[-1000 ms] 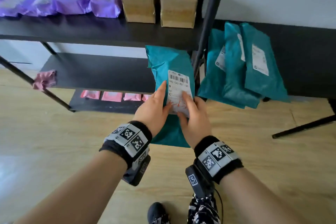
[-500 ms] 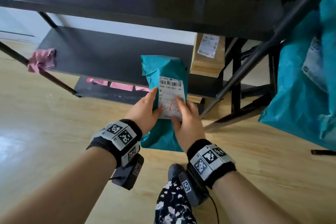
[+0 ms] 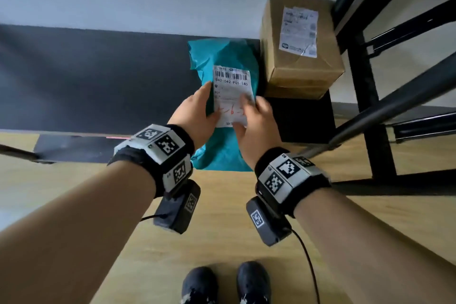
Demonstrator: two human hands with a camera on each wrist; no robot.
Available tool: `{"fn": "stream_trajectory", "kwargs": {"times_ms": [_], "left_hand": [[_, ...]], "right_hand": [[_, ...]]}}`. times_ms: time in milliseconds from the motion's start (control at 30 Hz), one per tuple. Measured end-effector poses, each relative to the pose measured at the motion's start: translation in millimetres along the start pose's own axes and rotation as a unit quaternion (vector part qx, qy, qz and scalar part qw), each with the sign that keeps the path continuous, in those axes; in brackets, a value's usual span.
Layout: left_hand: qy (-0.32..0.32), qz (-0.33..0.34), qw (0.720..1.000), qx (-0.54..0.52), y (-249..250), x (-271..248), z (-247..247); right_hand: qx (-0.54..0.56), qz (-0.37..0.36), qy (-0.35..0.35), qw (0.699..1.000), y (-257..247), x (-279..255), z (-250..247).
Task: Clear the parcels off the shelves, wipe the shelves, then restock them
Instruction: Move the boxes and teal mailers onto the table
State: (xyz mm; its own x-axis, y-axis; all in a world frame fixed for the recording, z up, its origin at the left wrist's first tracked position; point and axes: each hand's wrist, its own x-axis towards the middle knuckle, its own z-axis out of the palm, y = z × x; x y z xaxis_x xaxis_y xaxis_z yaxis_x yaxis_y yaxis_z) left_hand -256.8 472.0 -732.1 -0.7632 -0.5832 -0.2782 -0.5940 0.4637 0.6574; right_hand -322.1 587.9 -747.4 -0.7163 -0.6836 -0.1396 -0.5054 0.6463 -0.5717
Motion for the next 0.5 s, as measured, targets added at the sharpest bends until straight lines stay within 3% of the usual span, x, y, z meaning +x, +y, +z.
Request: {"fn": "stream_trajectory", "kwargs": {"times_ms": [200,367,500], "left_hand": [[-0.013,0.028,0.995,0.097,-5.5,47.8,-13.4],[-0.016,0.057,0.973,0.224,-12.1,54.3,-16.8],[-0.03,0.041,0.961,0.273,-16.6,57.5,-20.3]], "right_hand": [[-0.046,0.013,-0.008,0.999,-2.6,52.9,7.4],[-0.058,0.017,-0.01,0.998,-14.1,85.0,11.8],[-0.087,0.022,-0.01,0.996,-17.4,85.5,11.1]]}}
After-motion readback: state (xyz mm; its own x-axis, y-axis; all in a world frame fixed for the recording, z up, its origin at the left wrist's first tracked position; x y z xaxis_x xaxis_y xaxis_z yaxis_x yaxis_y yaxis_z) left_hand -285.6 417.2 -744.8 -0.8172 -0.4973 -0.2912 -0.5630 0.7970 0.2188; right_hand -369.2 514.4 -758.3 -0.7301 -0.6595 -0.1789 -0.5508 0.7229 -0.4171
